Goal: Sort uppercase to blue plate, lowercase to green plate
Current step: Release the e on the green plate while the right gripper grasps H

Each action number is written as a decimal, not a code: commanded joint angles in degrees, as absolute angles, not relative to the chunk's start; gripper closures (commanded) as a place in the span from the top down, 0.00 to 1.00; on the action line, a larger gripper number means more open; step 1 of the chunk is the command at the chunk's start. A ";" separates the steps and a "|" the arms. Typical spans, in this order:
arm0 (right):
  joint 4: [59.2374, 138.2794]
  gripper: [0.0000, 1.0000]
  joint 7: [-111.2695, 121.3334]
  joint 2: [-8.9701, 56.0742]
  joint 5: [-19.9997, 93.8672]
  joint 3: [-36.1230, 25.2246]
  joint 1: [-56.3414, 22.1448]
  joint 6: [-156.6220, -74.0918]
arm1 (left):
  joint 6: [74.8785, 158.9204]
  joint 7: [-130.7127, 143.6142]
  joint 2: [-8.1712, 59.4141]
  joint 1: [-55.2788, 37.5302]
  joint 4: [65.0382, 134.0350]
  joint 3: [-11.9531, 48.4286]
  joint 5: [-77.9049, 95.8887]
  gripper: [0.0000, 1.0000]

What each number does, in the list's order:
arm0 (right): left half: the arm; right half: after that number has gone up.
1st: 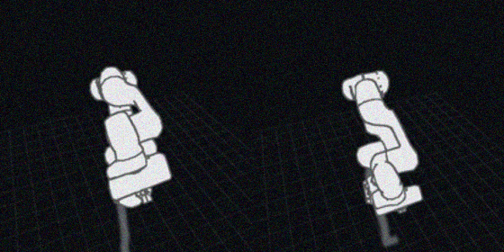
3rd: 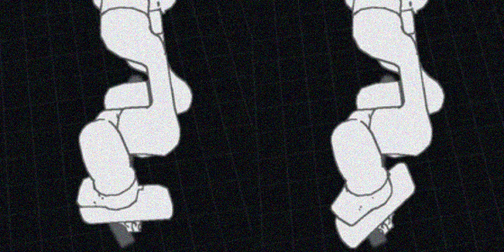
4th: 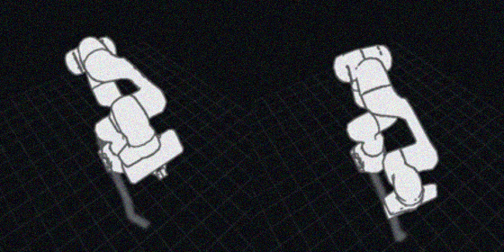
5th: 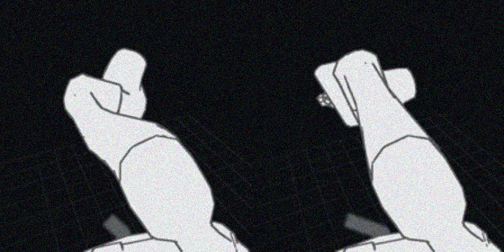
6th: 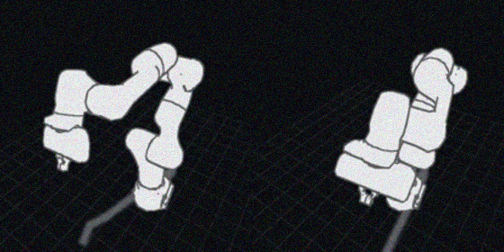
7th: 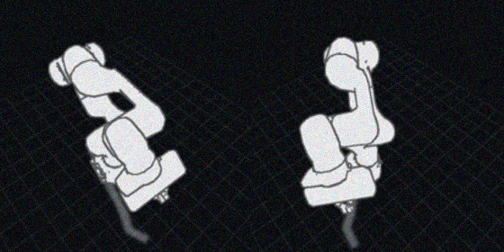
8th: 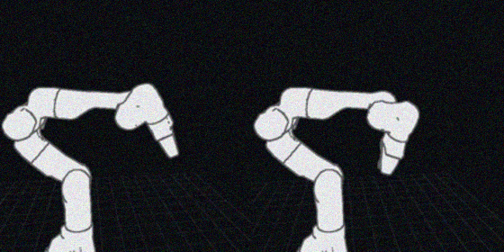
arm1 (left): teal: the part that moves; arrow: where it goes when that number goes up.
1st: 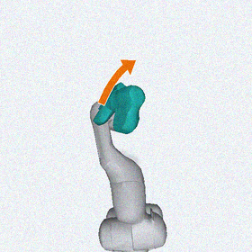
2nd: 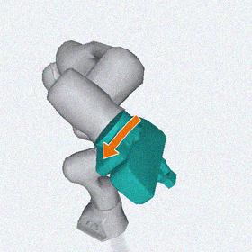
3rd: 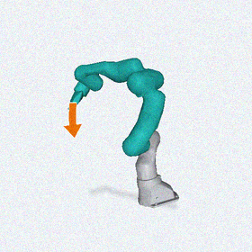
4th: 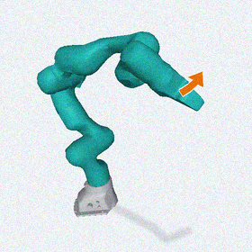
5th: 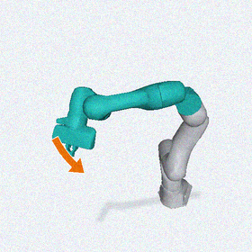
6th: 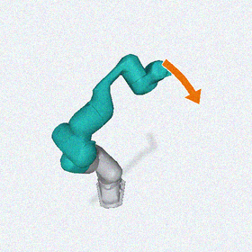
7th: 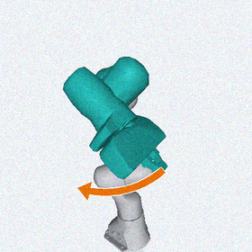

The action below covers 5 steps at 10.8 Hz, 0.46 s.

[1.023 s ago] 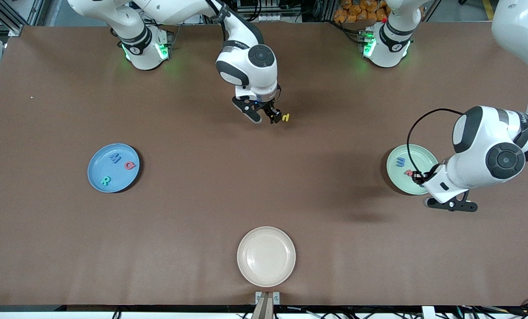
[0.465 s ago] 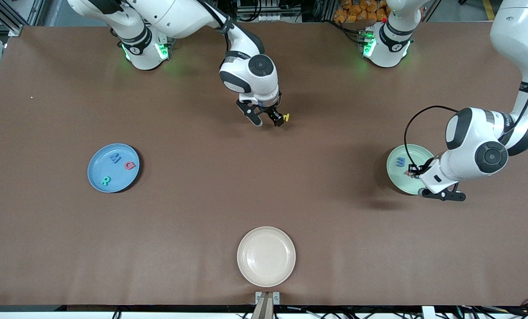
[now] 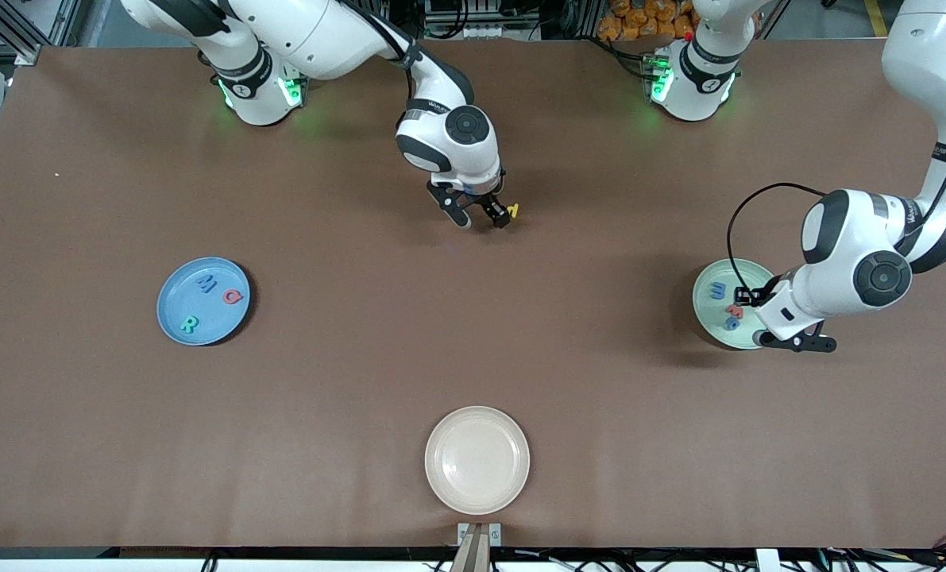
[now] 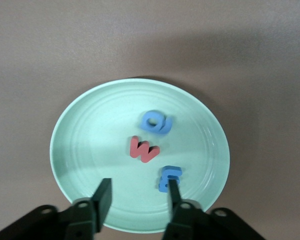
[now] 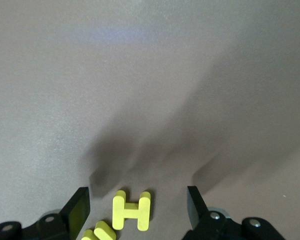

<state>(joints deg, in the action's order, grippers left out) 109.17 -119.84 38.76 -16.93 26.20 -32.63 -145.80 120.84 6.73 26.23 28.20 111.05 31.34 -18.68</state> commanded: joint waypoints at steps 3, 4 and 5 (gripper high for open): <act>108.46 0.65 -122.26 39.99 -18.28 26.63 -32.96 -147.13 | 117.26 7.20 17.94 28.83 111.80 37.34 -15.31 1.00; 108.54 0.57 -122.17 39.99 -18.28 26.63 -32.96 -147.22 | 115.42 7.99 16.89 28.74 110.67 38.57 -12.94 1.00; 108.54 0.48 -122.17 39.99 -18.28 26.63 -32.96 -147.91 | 113.57 8.87 15.92 28.83 109.87 39.98 -11.18 1.00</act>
<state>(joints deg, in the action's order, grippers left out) 108.76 -119.92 39.29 -16.93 26.34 -32.80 -146.89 116.55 7.69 19.01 28.25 110.16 38.09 -14.15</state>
